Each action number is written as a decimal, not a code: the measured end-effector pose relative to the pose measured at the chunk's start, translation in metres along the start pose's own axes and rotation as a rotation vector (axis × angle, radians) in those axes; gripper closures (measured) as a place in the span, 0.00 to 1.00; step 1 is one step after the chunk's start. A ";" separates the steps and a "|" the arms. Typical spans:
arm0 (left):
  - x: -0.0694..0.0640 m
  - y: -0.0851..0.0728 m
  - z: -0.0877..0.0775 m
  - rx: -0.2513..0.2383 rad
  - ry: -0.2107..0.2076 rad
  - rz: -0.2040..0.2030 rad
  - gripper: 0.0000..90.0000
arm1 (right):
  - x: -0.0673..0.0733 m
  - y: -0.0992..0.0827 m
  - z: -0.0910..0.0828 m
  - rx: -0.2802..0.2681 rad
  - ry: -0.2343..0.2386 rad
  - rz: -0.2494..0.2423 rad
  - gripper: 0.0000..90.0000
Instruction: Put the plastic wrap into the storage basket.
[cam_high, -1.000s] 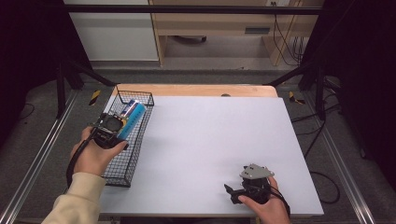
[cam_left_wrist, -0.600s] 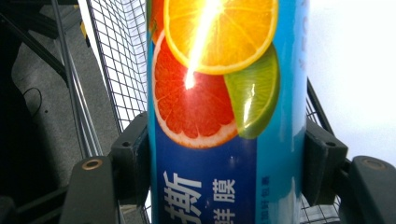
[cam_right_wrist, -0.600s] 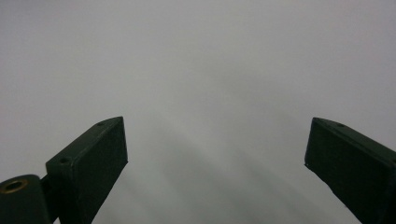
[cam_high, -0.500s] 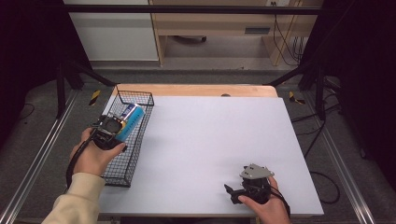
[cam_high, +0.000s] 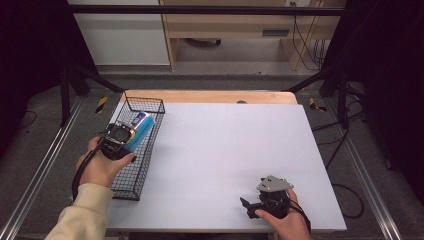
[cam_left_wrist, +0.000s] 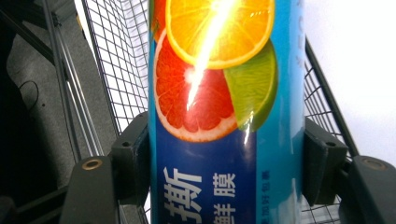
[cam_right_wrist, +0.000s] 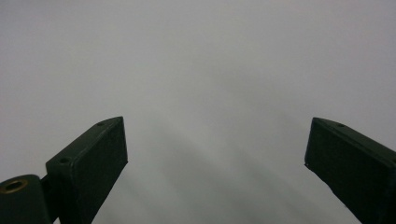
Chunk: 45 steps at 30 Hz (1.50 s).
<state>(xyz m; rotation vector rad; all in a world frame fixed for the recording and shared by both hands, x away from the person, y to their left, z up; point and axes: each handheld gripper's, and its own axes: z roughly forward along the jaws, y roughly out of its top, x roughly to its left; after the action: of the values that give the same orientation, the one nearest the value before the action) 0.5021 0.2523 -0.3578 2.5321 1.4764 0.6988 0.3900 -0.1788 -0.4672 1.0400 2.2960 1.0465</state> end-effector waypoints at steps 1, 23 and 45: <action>0.000 0.000 0.000 0.000 0.000 0.000 0.36 | 0.000 0.000 0.000 0.000 0.000 0.000 0.07; 0.010 0.003 0.023 0.093 -0.021 -0.009 0.36 | 0.000 0.000 0.001 0.009 0.001 -0.005 0.07; 0.009 0.010 0.044 0.177 -0.021 0.019 0.36 | 0.000 -0.001 0.001 0.009 0.002 -0.005 0.07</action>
<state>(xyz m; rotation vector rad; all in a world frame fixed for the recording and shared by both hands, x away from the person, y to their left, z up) 0.5334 0.2595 -0.3902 2.6766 1.5740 0.5660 0.3902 -0.1785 -0.4683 1.0369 2.3060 1.0365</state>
